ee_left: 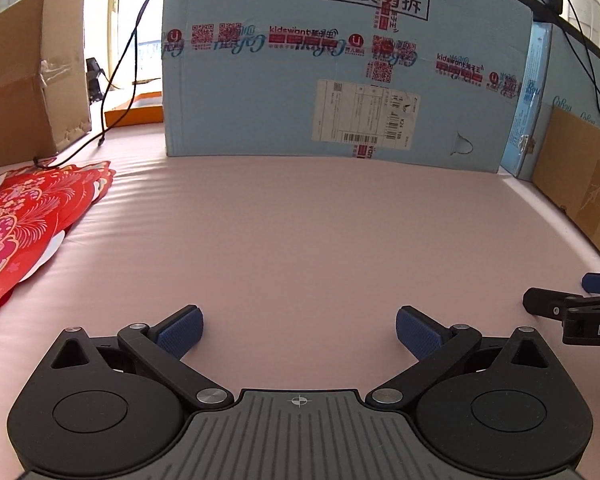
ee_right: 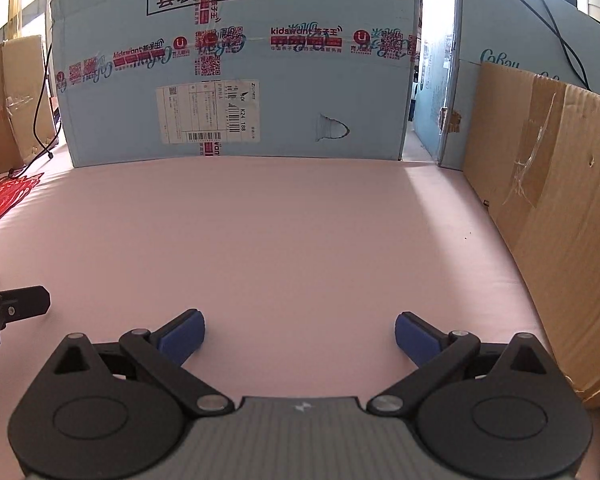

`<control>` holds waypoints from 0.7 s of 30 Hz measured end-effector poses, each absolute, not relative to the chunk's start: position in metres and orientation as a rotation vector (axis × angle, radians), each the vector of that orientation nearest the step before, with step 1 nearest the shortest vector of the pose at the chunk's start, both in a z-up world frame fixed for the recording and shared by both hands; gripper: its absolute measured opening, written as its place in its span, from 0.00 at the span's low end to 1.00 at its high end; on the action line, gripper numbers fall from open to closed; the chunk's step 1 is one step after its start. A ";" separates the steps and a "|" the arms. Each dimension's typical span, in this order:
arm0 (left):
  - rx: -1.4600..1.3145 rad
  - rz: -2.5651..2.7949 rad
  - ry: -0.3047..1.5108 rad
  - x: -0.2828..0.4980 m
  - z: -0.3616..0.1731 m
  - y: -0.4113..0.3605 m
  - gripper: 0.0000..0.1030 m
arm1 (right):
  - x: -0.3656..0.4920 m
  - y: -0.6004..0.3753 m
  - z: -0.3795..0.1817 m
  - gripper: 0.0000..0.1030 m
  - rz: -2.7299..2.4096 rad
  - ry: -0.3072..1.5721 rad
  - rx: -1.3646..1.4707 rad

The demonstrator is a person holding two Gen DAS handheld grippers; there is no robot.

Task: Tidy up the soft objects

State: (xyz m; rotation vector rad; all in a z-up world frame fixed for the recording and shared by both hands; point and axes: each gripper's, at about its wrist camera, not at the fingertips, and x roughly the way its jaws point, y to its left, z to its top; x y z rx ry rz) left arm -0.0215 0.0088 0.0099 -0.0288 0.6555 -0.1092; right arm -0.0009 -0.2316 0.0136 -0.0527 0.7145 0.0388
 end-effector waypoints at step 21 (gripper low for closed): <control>0.023 -0.096 0.663 -0.019 0.009 0.004 1.00 | 0.001 -0.233 0.012 1.00 0.039 0.713 -0.055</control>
